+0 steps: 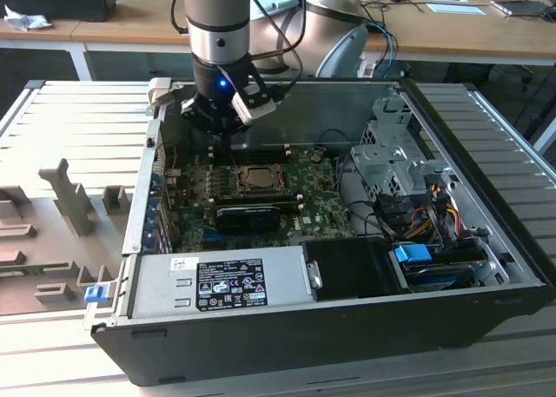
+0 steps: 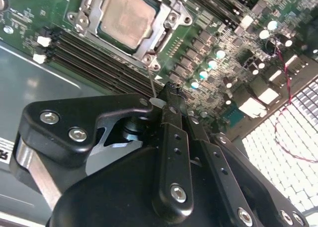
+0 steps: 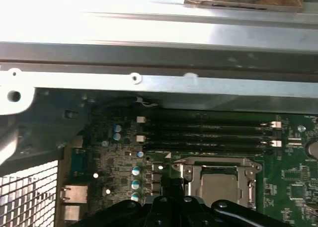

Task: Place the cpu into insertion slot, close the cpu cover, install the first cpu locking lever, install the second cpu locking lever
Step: 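Install the first cpu locking lever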

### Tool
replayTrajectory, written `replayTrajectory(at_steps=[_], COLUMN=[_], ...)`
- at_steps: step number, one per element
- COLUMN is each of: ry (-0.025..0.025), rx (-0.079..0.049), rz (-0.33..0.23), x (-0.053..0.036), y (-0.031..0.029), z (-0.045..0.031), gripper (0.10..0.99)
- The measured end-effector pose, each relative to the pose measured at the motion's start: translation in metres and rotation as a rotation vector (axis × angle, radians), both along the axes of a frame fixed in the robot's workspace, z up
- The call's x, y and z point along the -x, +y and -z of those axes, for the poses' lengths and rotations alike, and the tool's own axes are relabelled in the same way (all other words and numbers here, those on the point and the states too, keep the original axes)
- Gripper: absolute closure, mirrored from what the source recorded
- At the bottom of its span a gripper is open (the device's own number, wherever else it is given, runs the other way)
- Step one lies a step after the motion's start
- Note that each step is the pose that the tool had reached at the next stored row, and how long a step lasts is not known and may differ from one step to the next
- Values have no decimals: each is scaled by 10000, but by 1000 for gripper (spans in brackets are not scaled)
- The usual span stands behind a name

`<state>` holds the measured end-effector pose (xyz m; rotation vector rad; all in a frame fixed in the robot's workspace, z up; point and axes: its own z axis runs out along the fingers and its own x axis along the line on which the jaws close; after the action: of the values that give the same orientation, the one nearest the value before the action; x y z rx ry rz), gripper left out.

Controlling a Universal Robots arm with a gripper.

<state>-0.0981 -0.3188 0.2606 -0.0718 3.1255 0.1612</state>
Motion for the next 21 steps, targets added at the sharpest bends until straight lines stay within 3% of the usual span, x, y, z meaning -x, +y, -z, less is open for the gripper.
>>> replayTrajectory(at_steps=[15, 21], ry=[0, -1], rx=[1, 0], rz=[-123, -192], x=[131, 227], y=[0, 0], z=[0, 0], gripper=[984, 984])
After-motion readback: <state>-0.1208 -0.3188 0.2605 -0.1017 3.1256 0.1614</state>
